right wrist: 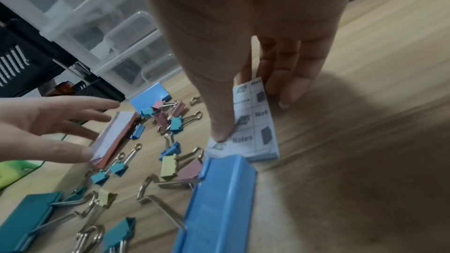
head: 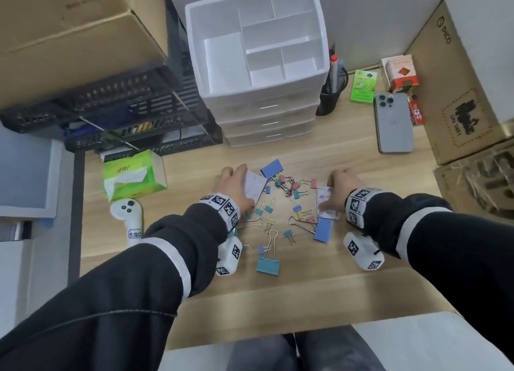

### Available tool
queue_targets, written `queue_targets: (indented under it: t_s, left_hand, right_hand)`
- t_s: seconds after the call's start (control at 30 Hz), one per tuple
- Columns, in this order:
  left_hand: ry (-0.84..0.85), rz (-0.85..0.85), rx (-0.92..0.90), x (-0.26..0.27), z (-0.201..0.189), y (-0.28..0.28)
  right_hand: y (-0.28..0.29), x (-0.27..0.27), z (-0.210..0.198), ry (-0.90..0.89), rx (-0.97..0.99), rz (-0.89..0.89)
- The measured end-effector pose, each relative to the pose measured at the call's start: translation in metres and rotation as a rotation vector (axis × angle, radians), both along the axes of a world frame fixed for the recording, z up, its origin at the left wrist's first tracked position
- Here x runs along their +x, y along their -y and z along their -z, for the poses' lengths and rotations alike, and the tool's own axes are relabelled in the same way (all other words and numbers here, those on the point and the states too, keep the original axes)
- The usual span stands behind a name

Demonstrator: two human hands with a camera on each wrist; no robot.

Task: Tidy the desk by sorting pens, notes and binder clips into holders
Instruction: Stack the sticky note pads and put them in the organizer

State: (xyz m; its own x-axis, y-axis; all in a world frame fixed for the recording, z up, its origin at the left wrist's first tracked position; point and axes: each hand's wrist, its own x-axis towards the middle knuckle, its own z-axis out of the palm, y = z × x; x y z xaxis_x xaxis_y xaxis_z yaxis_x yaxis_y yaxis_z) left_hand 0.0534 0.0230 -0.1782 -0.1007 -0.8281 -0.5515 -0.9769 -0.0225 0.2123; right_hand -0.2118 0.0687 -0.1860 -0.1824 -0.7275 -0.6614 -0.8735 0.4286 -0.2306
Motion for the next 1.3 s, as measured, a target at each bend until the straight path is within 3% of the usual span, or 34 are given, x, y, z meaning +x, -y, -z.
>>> queue_targets:
  t_s: [0.2, 0.4, 0.57, 0.8, 1.03, 1.3]
  left_hand:
    - [0.059, 0.193, -0.070, 0.000, 0.008, 0.003]
    - [0.049, 0.110, -0.091, 0.003, 0.003, 0.006]
    - [0.036, 0.086, 0.007, 0.004, -0.008, 0.004]
    - [-0.143, -0.039, 0.134, 0.013, -0.043, 0.007]
    - [-0.443, -0.273, 0.330, 0.019, -0.081, 0.009]
    - [-0.808, -0.471, 0.616, 0.021, -0.125, 0.020]
  right_hand:
    - [-0.005, -0.004, -0.002, 0.037, -0.055, -0.021]
    - [-0.007, -0.006, -0.010, 0.072, -0.067, -0.002]
    - [-0.002, -0.008, -0.027, 0.089, -0.052, -0.005]
    - [0.016, 0.003, -0.051, 0.170, -0.068, 0.041]
    - [0.037, 0.047, -0.085, 0.639, -0.079, 0.260]
    - [0.062, 0.076, -0.100, 0.655, -0.128, 0.206]
